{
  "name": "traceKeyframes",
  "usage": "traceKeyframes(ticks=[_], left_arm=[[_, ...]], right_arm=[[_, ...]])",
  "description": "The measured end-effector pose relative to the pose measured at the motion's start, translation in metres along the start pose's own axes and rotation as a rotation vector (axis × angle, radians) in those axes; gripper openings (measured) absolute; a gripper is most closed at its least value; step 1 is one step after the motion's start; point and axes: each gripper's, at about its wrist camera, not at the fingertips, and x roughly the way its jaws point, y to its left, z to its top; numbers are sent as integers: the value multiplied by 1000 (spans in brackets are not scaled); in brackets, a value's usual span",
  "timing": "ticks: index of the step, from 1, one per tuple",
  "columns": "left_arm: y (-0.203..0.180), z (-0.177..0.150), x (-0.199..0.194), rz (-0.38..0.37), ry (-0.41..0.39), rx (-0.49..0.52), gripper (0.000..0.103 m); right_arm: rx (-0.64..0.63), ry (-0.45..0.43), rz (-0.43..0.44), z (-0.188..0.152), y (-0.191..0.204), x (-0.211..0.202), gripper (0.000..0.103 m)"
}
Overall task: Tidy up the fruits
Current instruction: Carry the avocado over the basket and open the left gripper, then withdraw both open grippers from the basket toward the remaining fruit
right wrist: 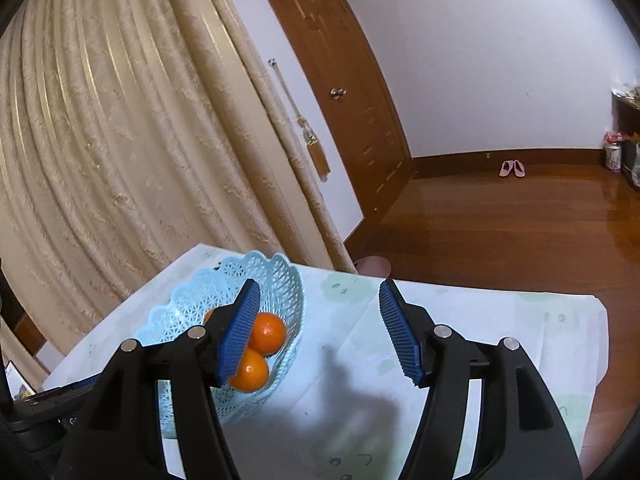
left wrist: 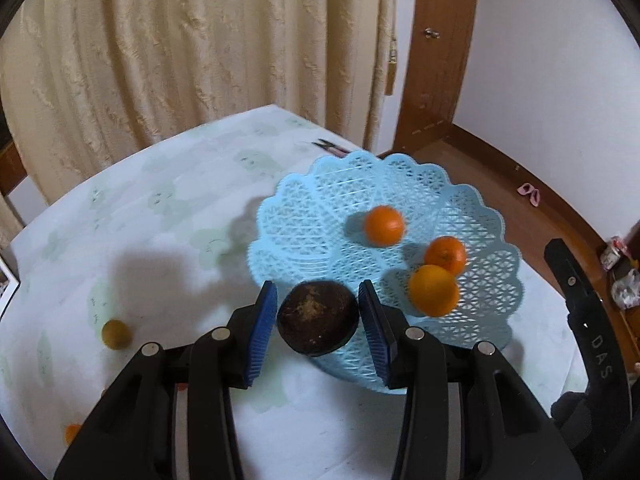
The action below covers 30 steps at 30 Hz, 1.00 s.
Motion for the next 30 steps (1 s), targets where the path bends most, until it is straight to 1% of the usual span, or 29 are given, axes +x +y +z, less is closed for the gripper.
traceKeyframes(ticks=[1,3,5,8,12,20,30], left_arm=[[-1,0,-1,-1,-4,2,44],[-2,1,-3,0,-14,4,53],[0,1,-4,5,-16,-2,53],[5,2,-7,11,-15,-19,55],[12,3,-14,21,-26,-37,64],[21,3,-30,63,-65,-40,75],[43,-4,-51,116,-98,-75,77]], right_arm=[[5,-3,-3,1,-1,0,65],[15,-7,-8,2,-3,0,67],[24,-13,-12,3,-4,-1,69],[23,-20,-14,3,-3,-2,70],[20,-22,-16,3,-1,-2,70],[-23,-53,-20,3,7,-8,70],[-112,-151,-28,-3,26,-27,70]])
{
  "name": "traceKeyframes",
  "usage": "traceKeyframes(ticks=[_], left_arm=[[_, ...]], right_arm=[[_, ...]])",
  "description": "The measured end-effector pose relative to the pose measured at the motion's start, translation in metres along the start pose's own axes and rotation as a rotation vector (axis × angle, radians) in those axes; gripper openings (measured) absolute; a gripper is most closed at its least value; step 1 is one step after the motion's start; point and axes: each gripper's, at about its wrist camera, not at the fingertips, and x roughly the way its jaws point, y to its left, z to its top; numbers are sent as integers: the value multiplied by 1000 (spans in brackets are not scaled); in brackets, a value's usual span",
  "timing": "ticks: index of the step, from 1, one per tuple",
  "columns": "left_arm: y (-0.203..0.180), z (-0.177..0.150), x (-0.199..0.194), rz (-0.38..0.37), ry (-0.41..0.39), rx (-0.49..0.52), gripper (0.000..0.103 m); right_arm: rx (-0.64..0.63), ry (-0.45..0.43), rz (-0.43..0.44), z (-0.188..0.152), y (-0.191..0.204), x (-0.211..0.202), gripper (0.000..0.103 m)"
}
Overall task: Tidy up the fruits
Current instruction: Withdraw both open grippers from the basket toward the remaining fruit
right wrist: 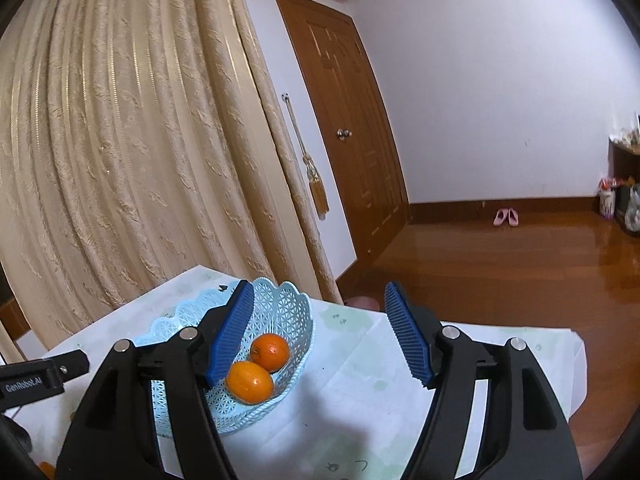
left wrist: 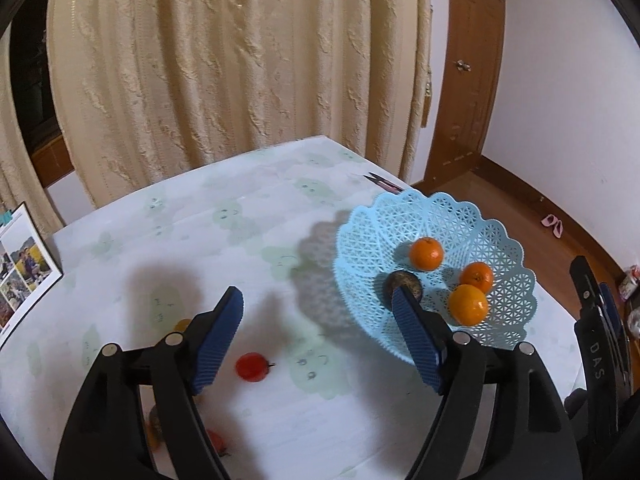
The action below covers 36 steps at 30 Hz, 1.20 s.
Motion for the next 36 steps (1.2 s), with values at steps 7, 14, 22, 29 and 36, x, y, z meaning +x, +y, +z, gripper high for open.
traceKeyframes(ticks=[7,14,22,29,36], left_arm=[[23,-6,-13,31,-14,-34,77],[56,-19,-18,76,0,-88,78],[89,-29,-32,110,-9,-137,78],[120,-35,-46,155,-17,-183,79],[164,-50,-56,231,-11,-245,79]], right_arm=[[-43,-46,-14,-2,8,-10,70],[-96,-92,-31,-6,20,-18,70],[-122,-122,-56,-8,28,-24,71],[-129,-116,-48,-11,32,-31,71],[-141,-68,19,-18,41,-39,79]])
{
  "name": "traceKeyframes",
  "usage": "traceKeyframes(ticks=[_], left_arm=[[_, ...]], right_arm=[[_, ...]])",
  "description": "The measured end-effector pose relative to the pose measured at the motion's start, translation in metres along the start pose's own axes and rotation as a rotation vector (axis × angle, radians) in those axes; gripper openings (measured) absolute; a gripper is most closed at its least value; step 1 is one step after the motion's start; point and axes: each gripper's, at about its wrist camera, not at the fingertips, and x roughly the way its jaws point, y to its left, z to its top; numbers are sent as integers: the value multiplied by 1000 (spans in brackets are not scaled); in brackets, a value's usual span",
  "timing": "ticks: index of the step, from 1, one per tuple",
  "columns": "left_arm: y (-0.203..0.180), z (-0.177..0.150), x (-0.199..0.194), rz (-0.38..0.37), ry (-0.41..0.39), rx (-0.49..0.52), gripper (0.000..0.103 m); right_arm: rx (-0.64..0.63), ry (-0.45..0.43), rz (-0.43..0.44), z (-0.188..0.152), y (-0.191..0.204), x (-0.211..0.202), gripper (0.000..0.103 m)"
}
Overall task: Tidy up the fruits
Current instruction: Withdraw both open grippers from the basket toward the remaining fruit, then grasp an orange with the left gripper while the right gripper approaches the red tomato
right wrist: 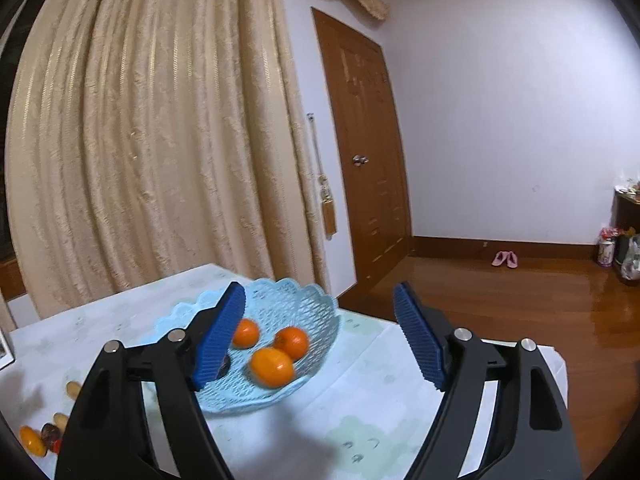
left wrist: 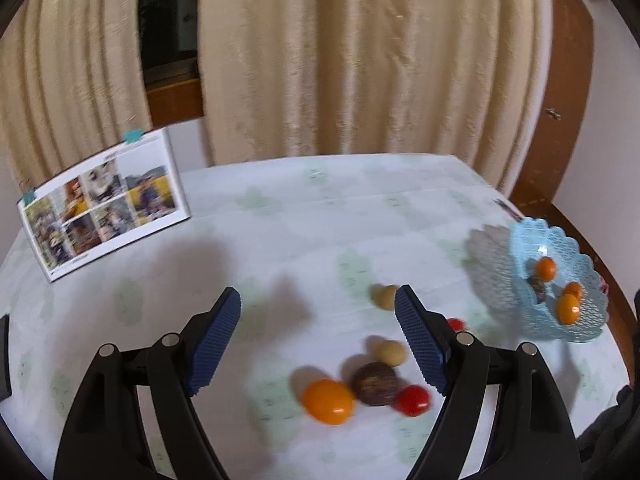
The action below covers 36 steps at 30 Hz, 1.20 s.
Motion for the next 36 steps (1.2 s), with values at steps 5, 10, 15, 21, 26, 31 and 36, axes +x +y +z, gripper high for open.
traceKeyframes(ticks=[5,10,15,21,26,31,36], left_arm=[[18,-14,14,2,70,-23,79],[16,-39,22,-21,123,25,79],[13,-58,31,-42,170,50,76],[3,-72,40,-80,204,84,68],[5,-75,47,-108,216,75,54],[2,-76,44,-122,211,95,42],[8,-74,37,-110,196,92,42]], right_arm=[[-37,64,102,-7,19,-2,79],[-85,161,235,-15,43,-2,79],[-176,301,405,-25,76,0,79],[-270,418,559,-39,109,-4,79],[-295,492,633,-46,121,-4,79],[-310,556,696,-53,133,-3,79],[-347,607,757,-56,147,-3,79]])
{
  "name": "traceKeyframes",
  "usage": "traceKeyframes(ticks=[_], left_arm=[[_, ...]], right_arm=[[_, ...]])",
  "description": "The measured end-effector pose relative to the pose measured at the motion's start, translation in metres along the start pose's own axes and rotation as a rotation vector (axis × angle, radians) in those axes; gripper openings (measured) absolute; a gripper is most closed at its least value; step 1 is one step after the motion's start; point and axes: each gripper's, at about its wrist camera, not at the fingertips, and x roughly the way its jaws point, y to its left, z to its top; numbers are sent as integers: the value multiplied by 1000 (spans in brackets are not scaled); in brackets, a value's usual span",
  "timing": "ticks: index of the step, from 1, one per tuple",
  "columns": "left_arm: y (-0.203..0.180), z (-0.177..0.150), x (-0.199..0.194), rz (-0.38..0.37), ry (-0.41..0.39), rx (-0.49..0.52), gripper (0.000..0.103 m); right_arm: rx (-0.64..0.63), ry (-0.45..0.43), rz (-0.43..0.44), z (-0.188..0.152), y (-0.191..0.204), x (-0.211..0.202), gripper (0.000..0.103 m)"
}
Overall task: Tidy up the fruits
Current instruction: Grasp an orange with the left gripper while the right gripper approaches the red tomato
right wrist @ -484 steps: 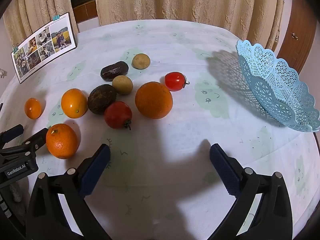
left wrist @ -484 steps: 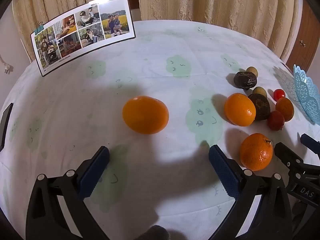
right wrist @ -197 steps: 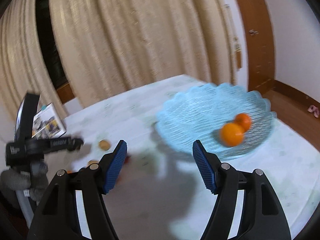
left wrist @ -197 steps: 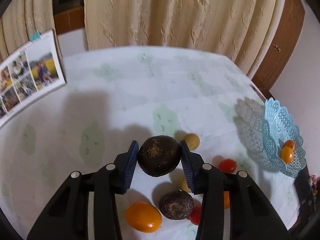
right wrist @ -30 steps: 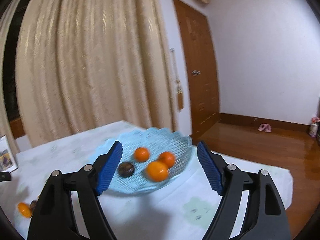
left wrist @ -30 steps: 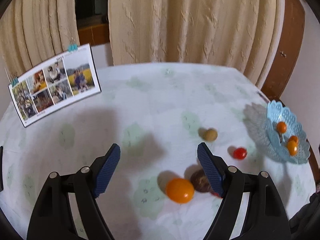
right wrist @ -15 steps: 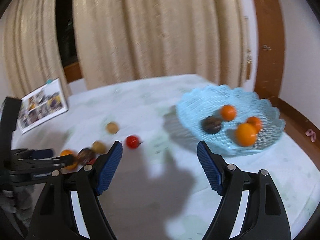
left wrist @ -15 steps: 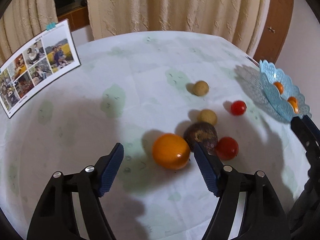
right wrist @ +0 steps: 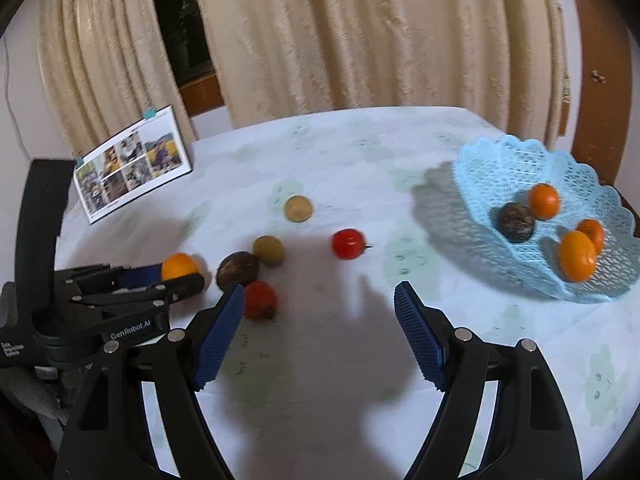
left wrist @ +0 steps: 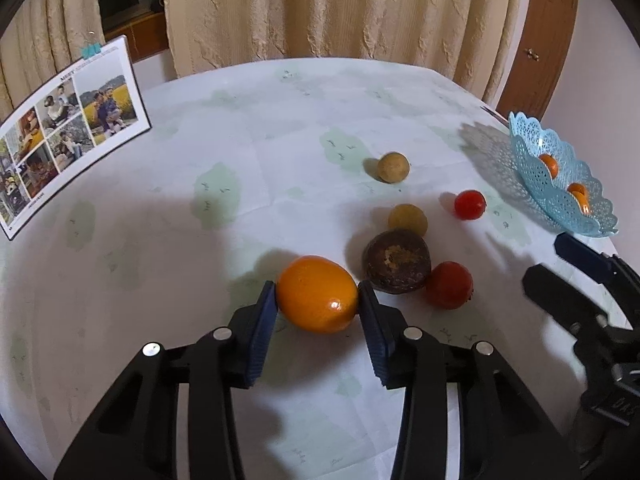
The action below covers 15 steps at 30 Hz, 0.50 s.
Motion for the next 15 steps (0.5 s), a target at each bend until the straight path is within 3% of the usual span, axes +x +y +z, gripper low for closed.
traceKeyframes(ticks=[3,15], left_arm=[[5,3,-8,19,-25,-9,42],[16,6,-23,46,-67,-39,42]], right_arm=[[-35,27,22,3,9,9,75],[-135,141,57,4,38,52,42]])
